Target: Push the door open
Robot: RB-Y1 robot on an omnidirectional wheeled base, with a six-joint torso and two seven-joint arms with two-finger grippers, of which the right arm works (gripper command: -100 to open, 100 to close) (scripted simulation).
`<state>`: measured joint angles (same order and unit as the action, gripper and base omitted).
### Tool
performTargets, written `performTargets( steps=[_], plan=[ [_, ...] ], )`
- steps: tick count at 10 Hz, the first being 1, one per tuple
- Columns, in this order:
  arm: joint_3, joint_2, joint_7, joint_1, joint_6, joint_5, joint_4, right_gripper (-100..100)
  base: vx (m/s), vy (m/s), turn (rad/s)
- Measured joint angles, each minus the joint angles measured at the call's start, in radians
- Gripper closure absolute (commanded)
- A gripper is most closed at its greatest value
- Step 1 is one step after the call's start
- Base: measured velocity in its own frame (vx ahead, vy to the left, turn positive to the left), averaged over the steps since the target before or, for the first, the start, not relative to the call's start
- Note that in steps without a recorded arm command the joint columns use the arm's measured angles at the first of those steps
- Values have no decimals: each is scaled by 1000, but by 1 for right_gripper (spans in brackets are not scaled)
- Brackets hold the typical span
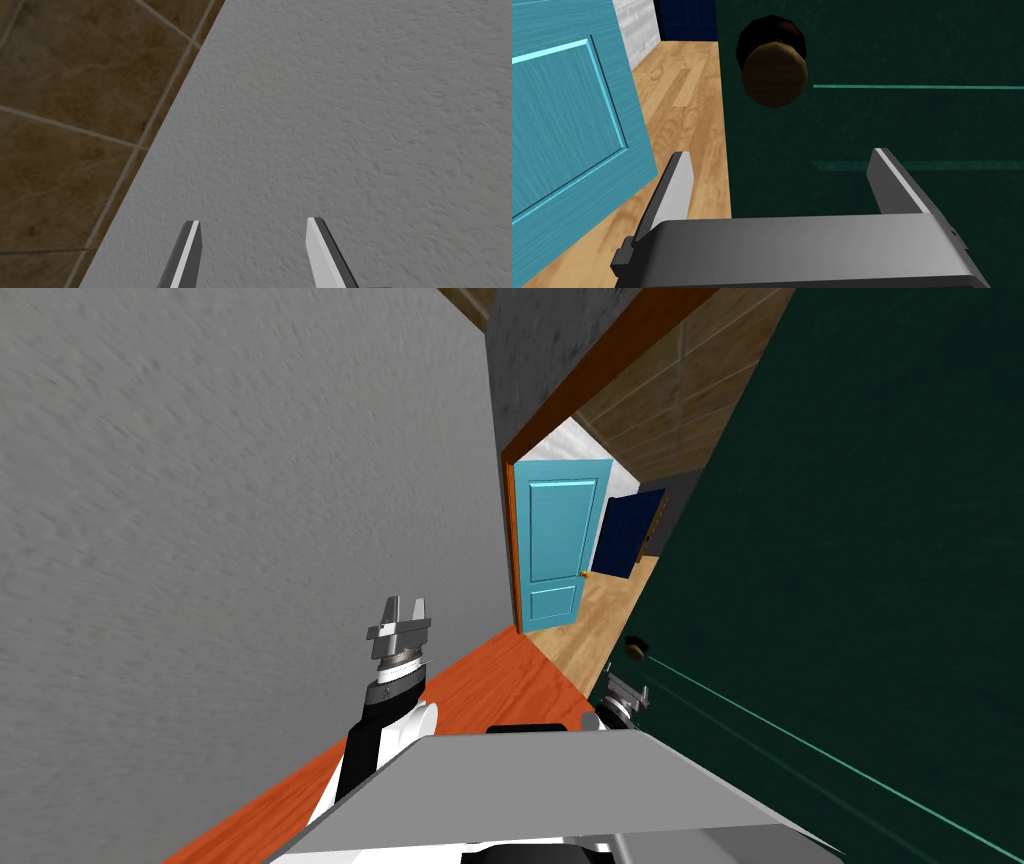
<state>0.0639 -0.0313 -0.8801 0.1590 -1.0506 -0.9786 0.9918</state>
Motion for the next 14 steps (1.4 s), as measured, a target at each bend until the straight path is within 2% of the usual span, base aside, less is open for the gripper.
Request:
performTargets(
  steps=[2, 4, 6, 8, 9, 14],
  plan=[
    [4, 35, 0, 0, 5, -3, 1, -100, 138, -161, 26],
    [6, 59, -13, 0, 2, -5, -10, -100, 110, -155, 13],
    [9, 61, -21, 1, 4, -8, -16, -100, 148, -176, 17],
    [13, 42, -29, -3, 4, -10, -26, -100, 92, -113, 15],
    [13, 41, -29, -4, 4, -10, -26, 100, -6, 6, -12],
    [16, 47, -29, -6, 6, -11, -25, 100, -5, 6, 0]
  ],
)
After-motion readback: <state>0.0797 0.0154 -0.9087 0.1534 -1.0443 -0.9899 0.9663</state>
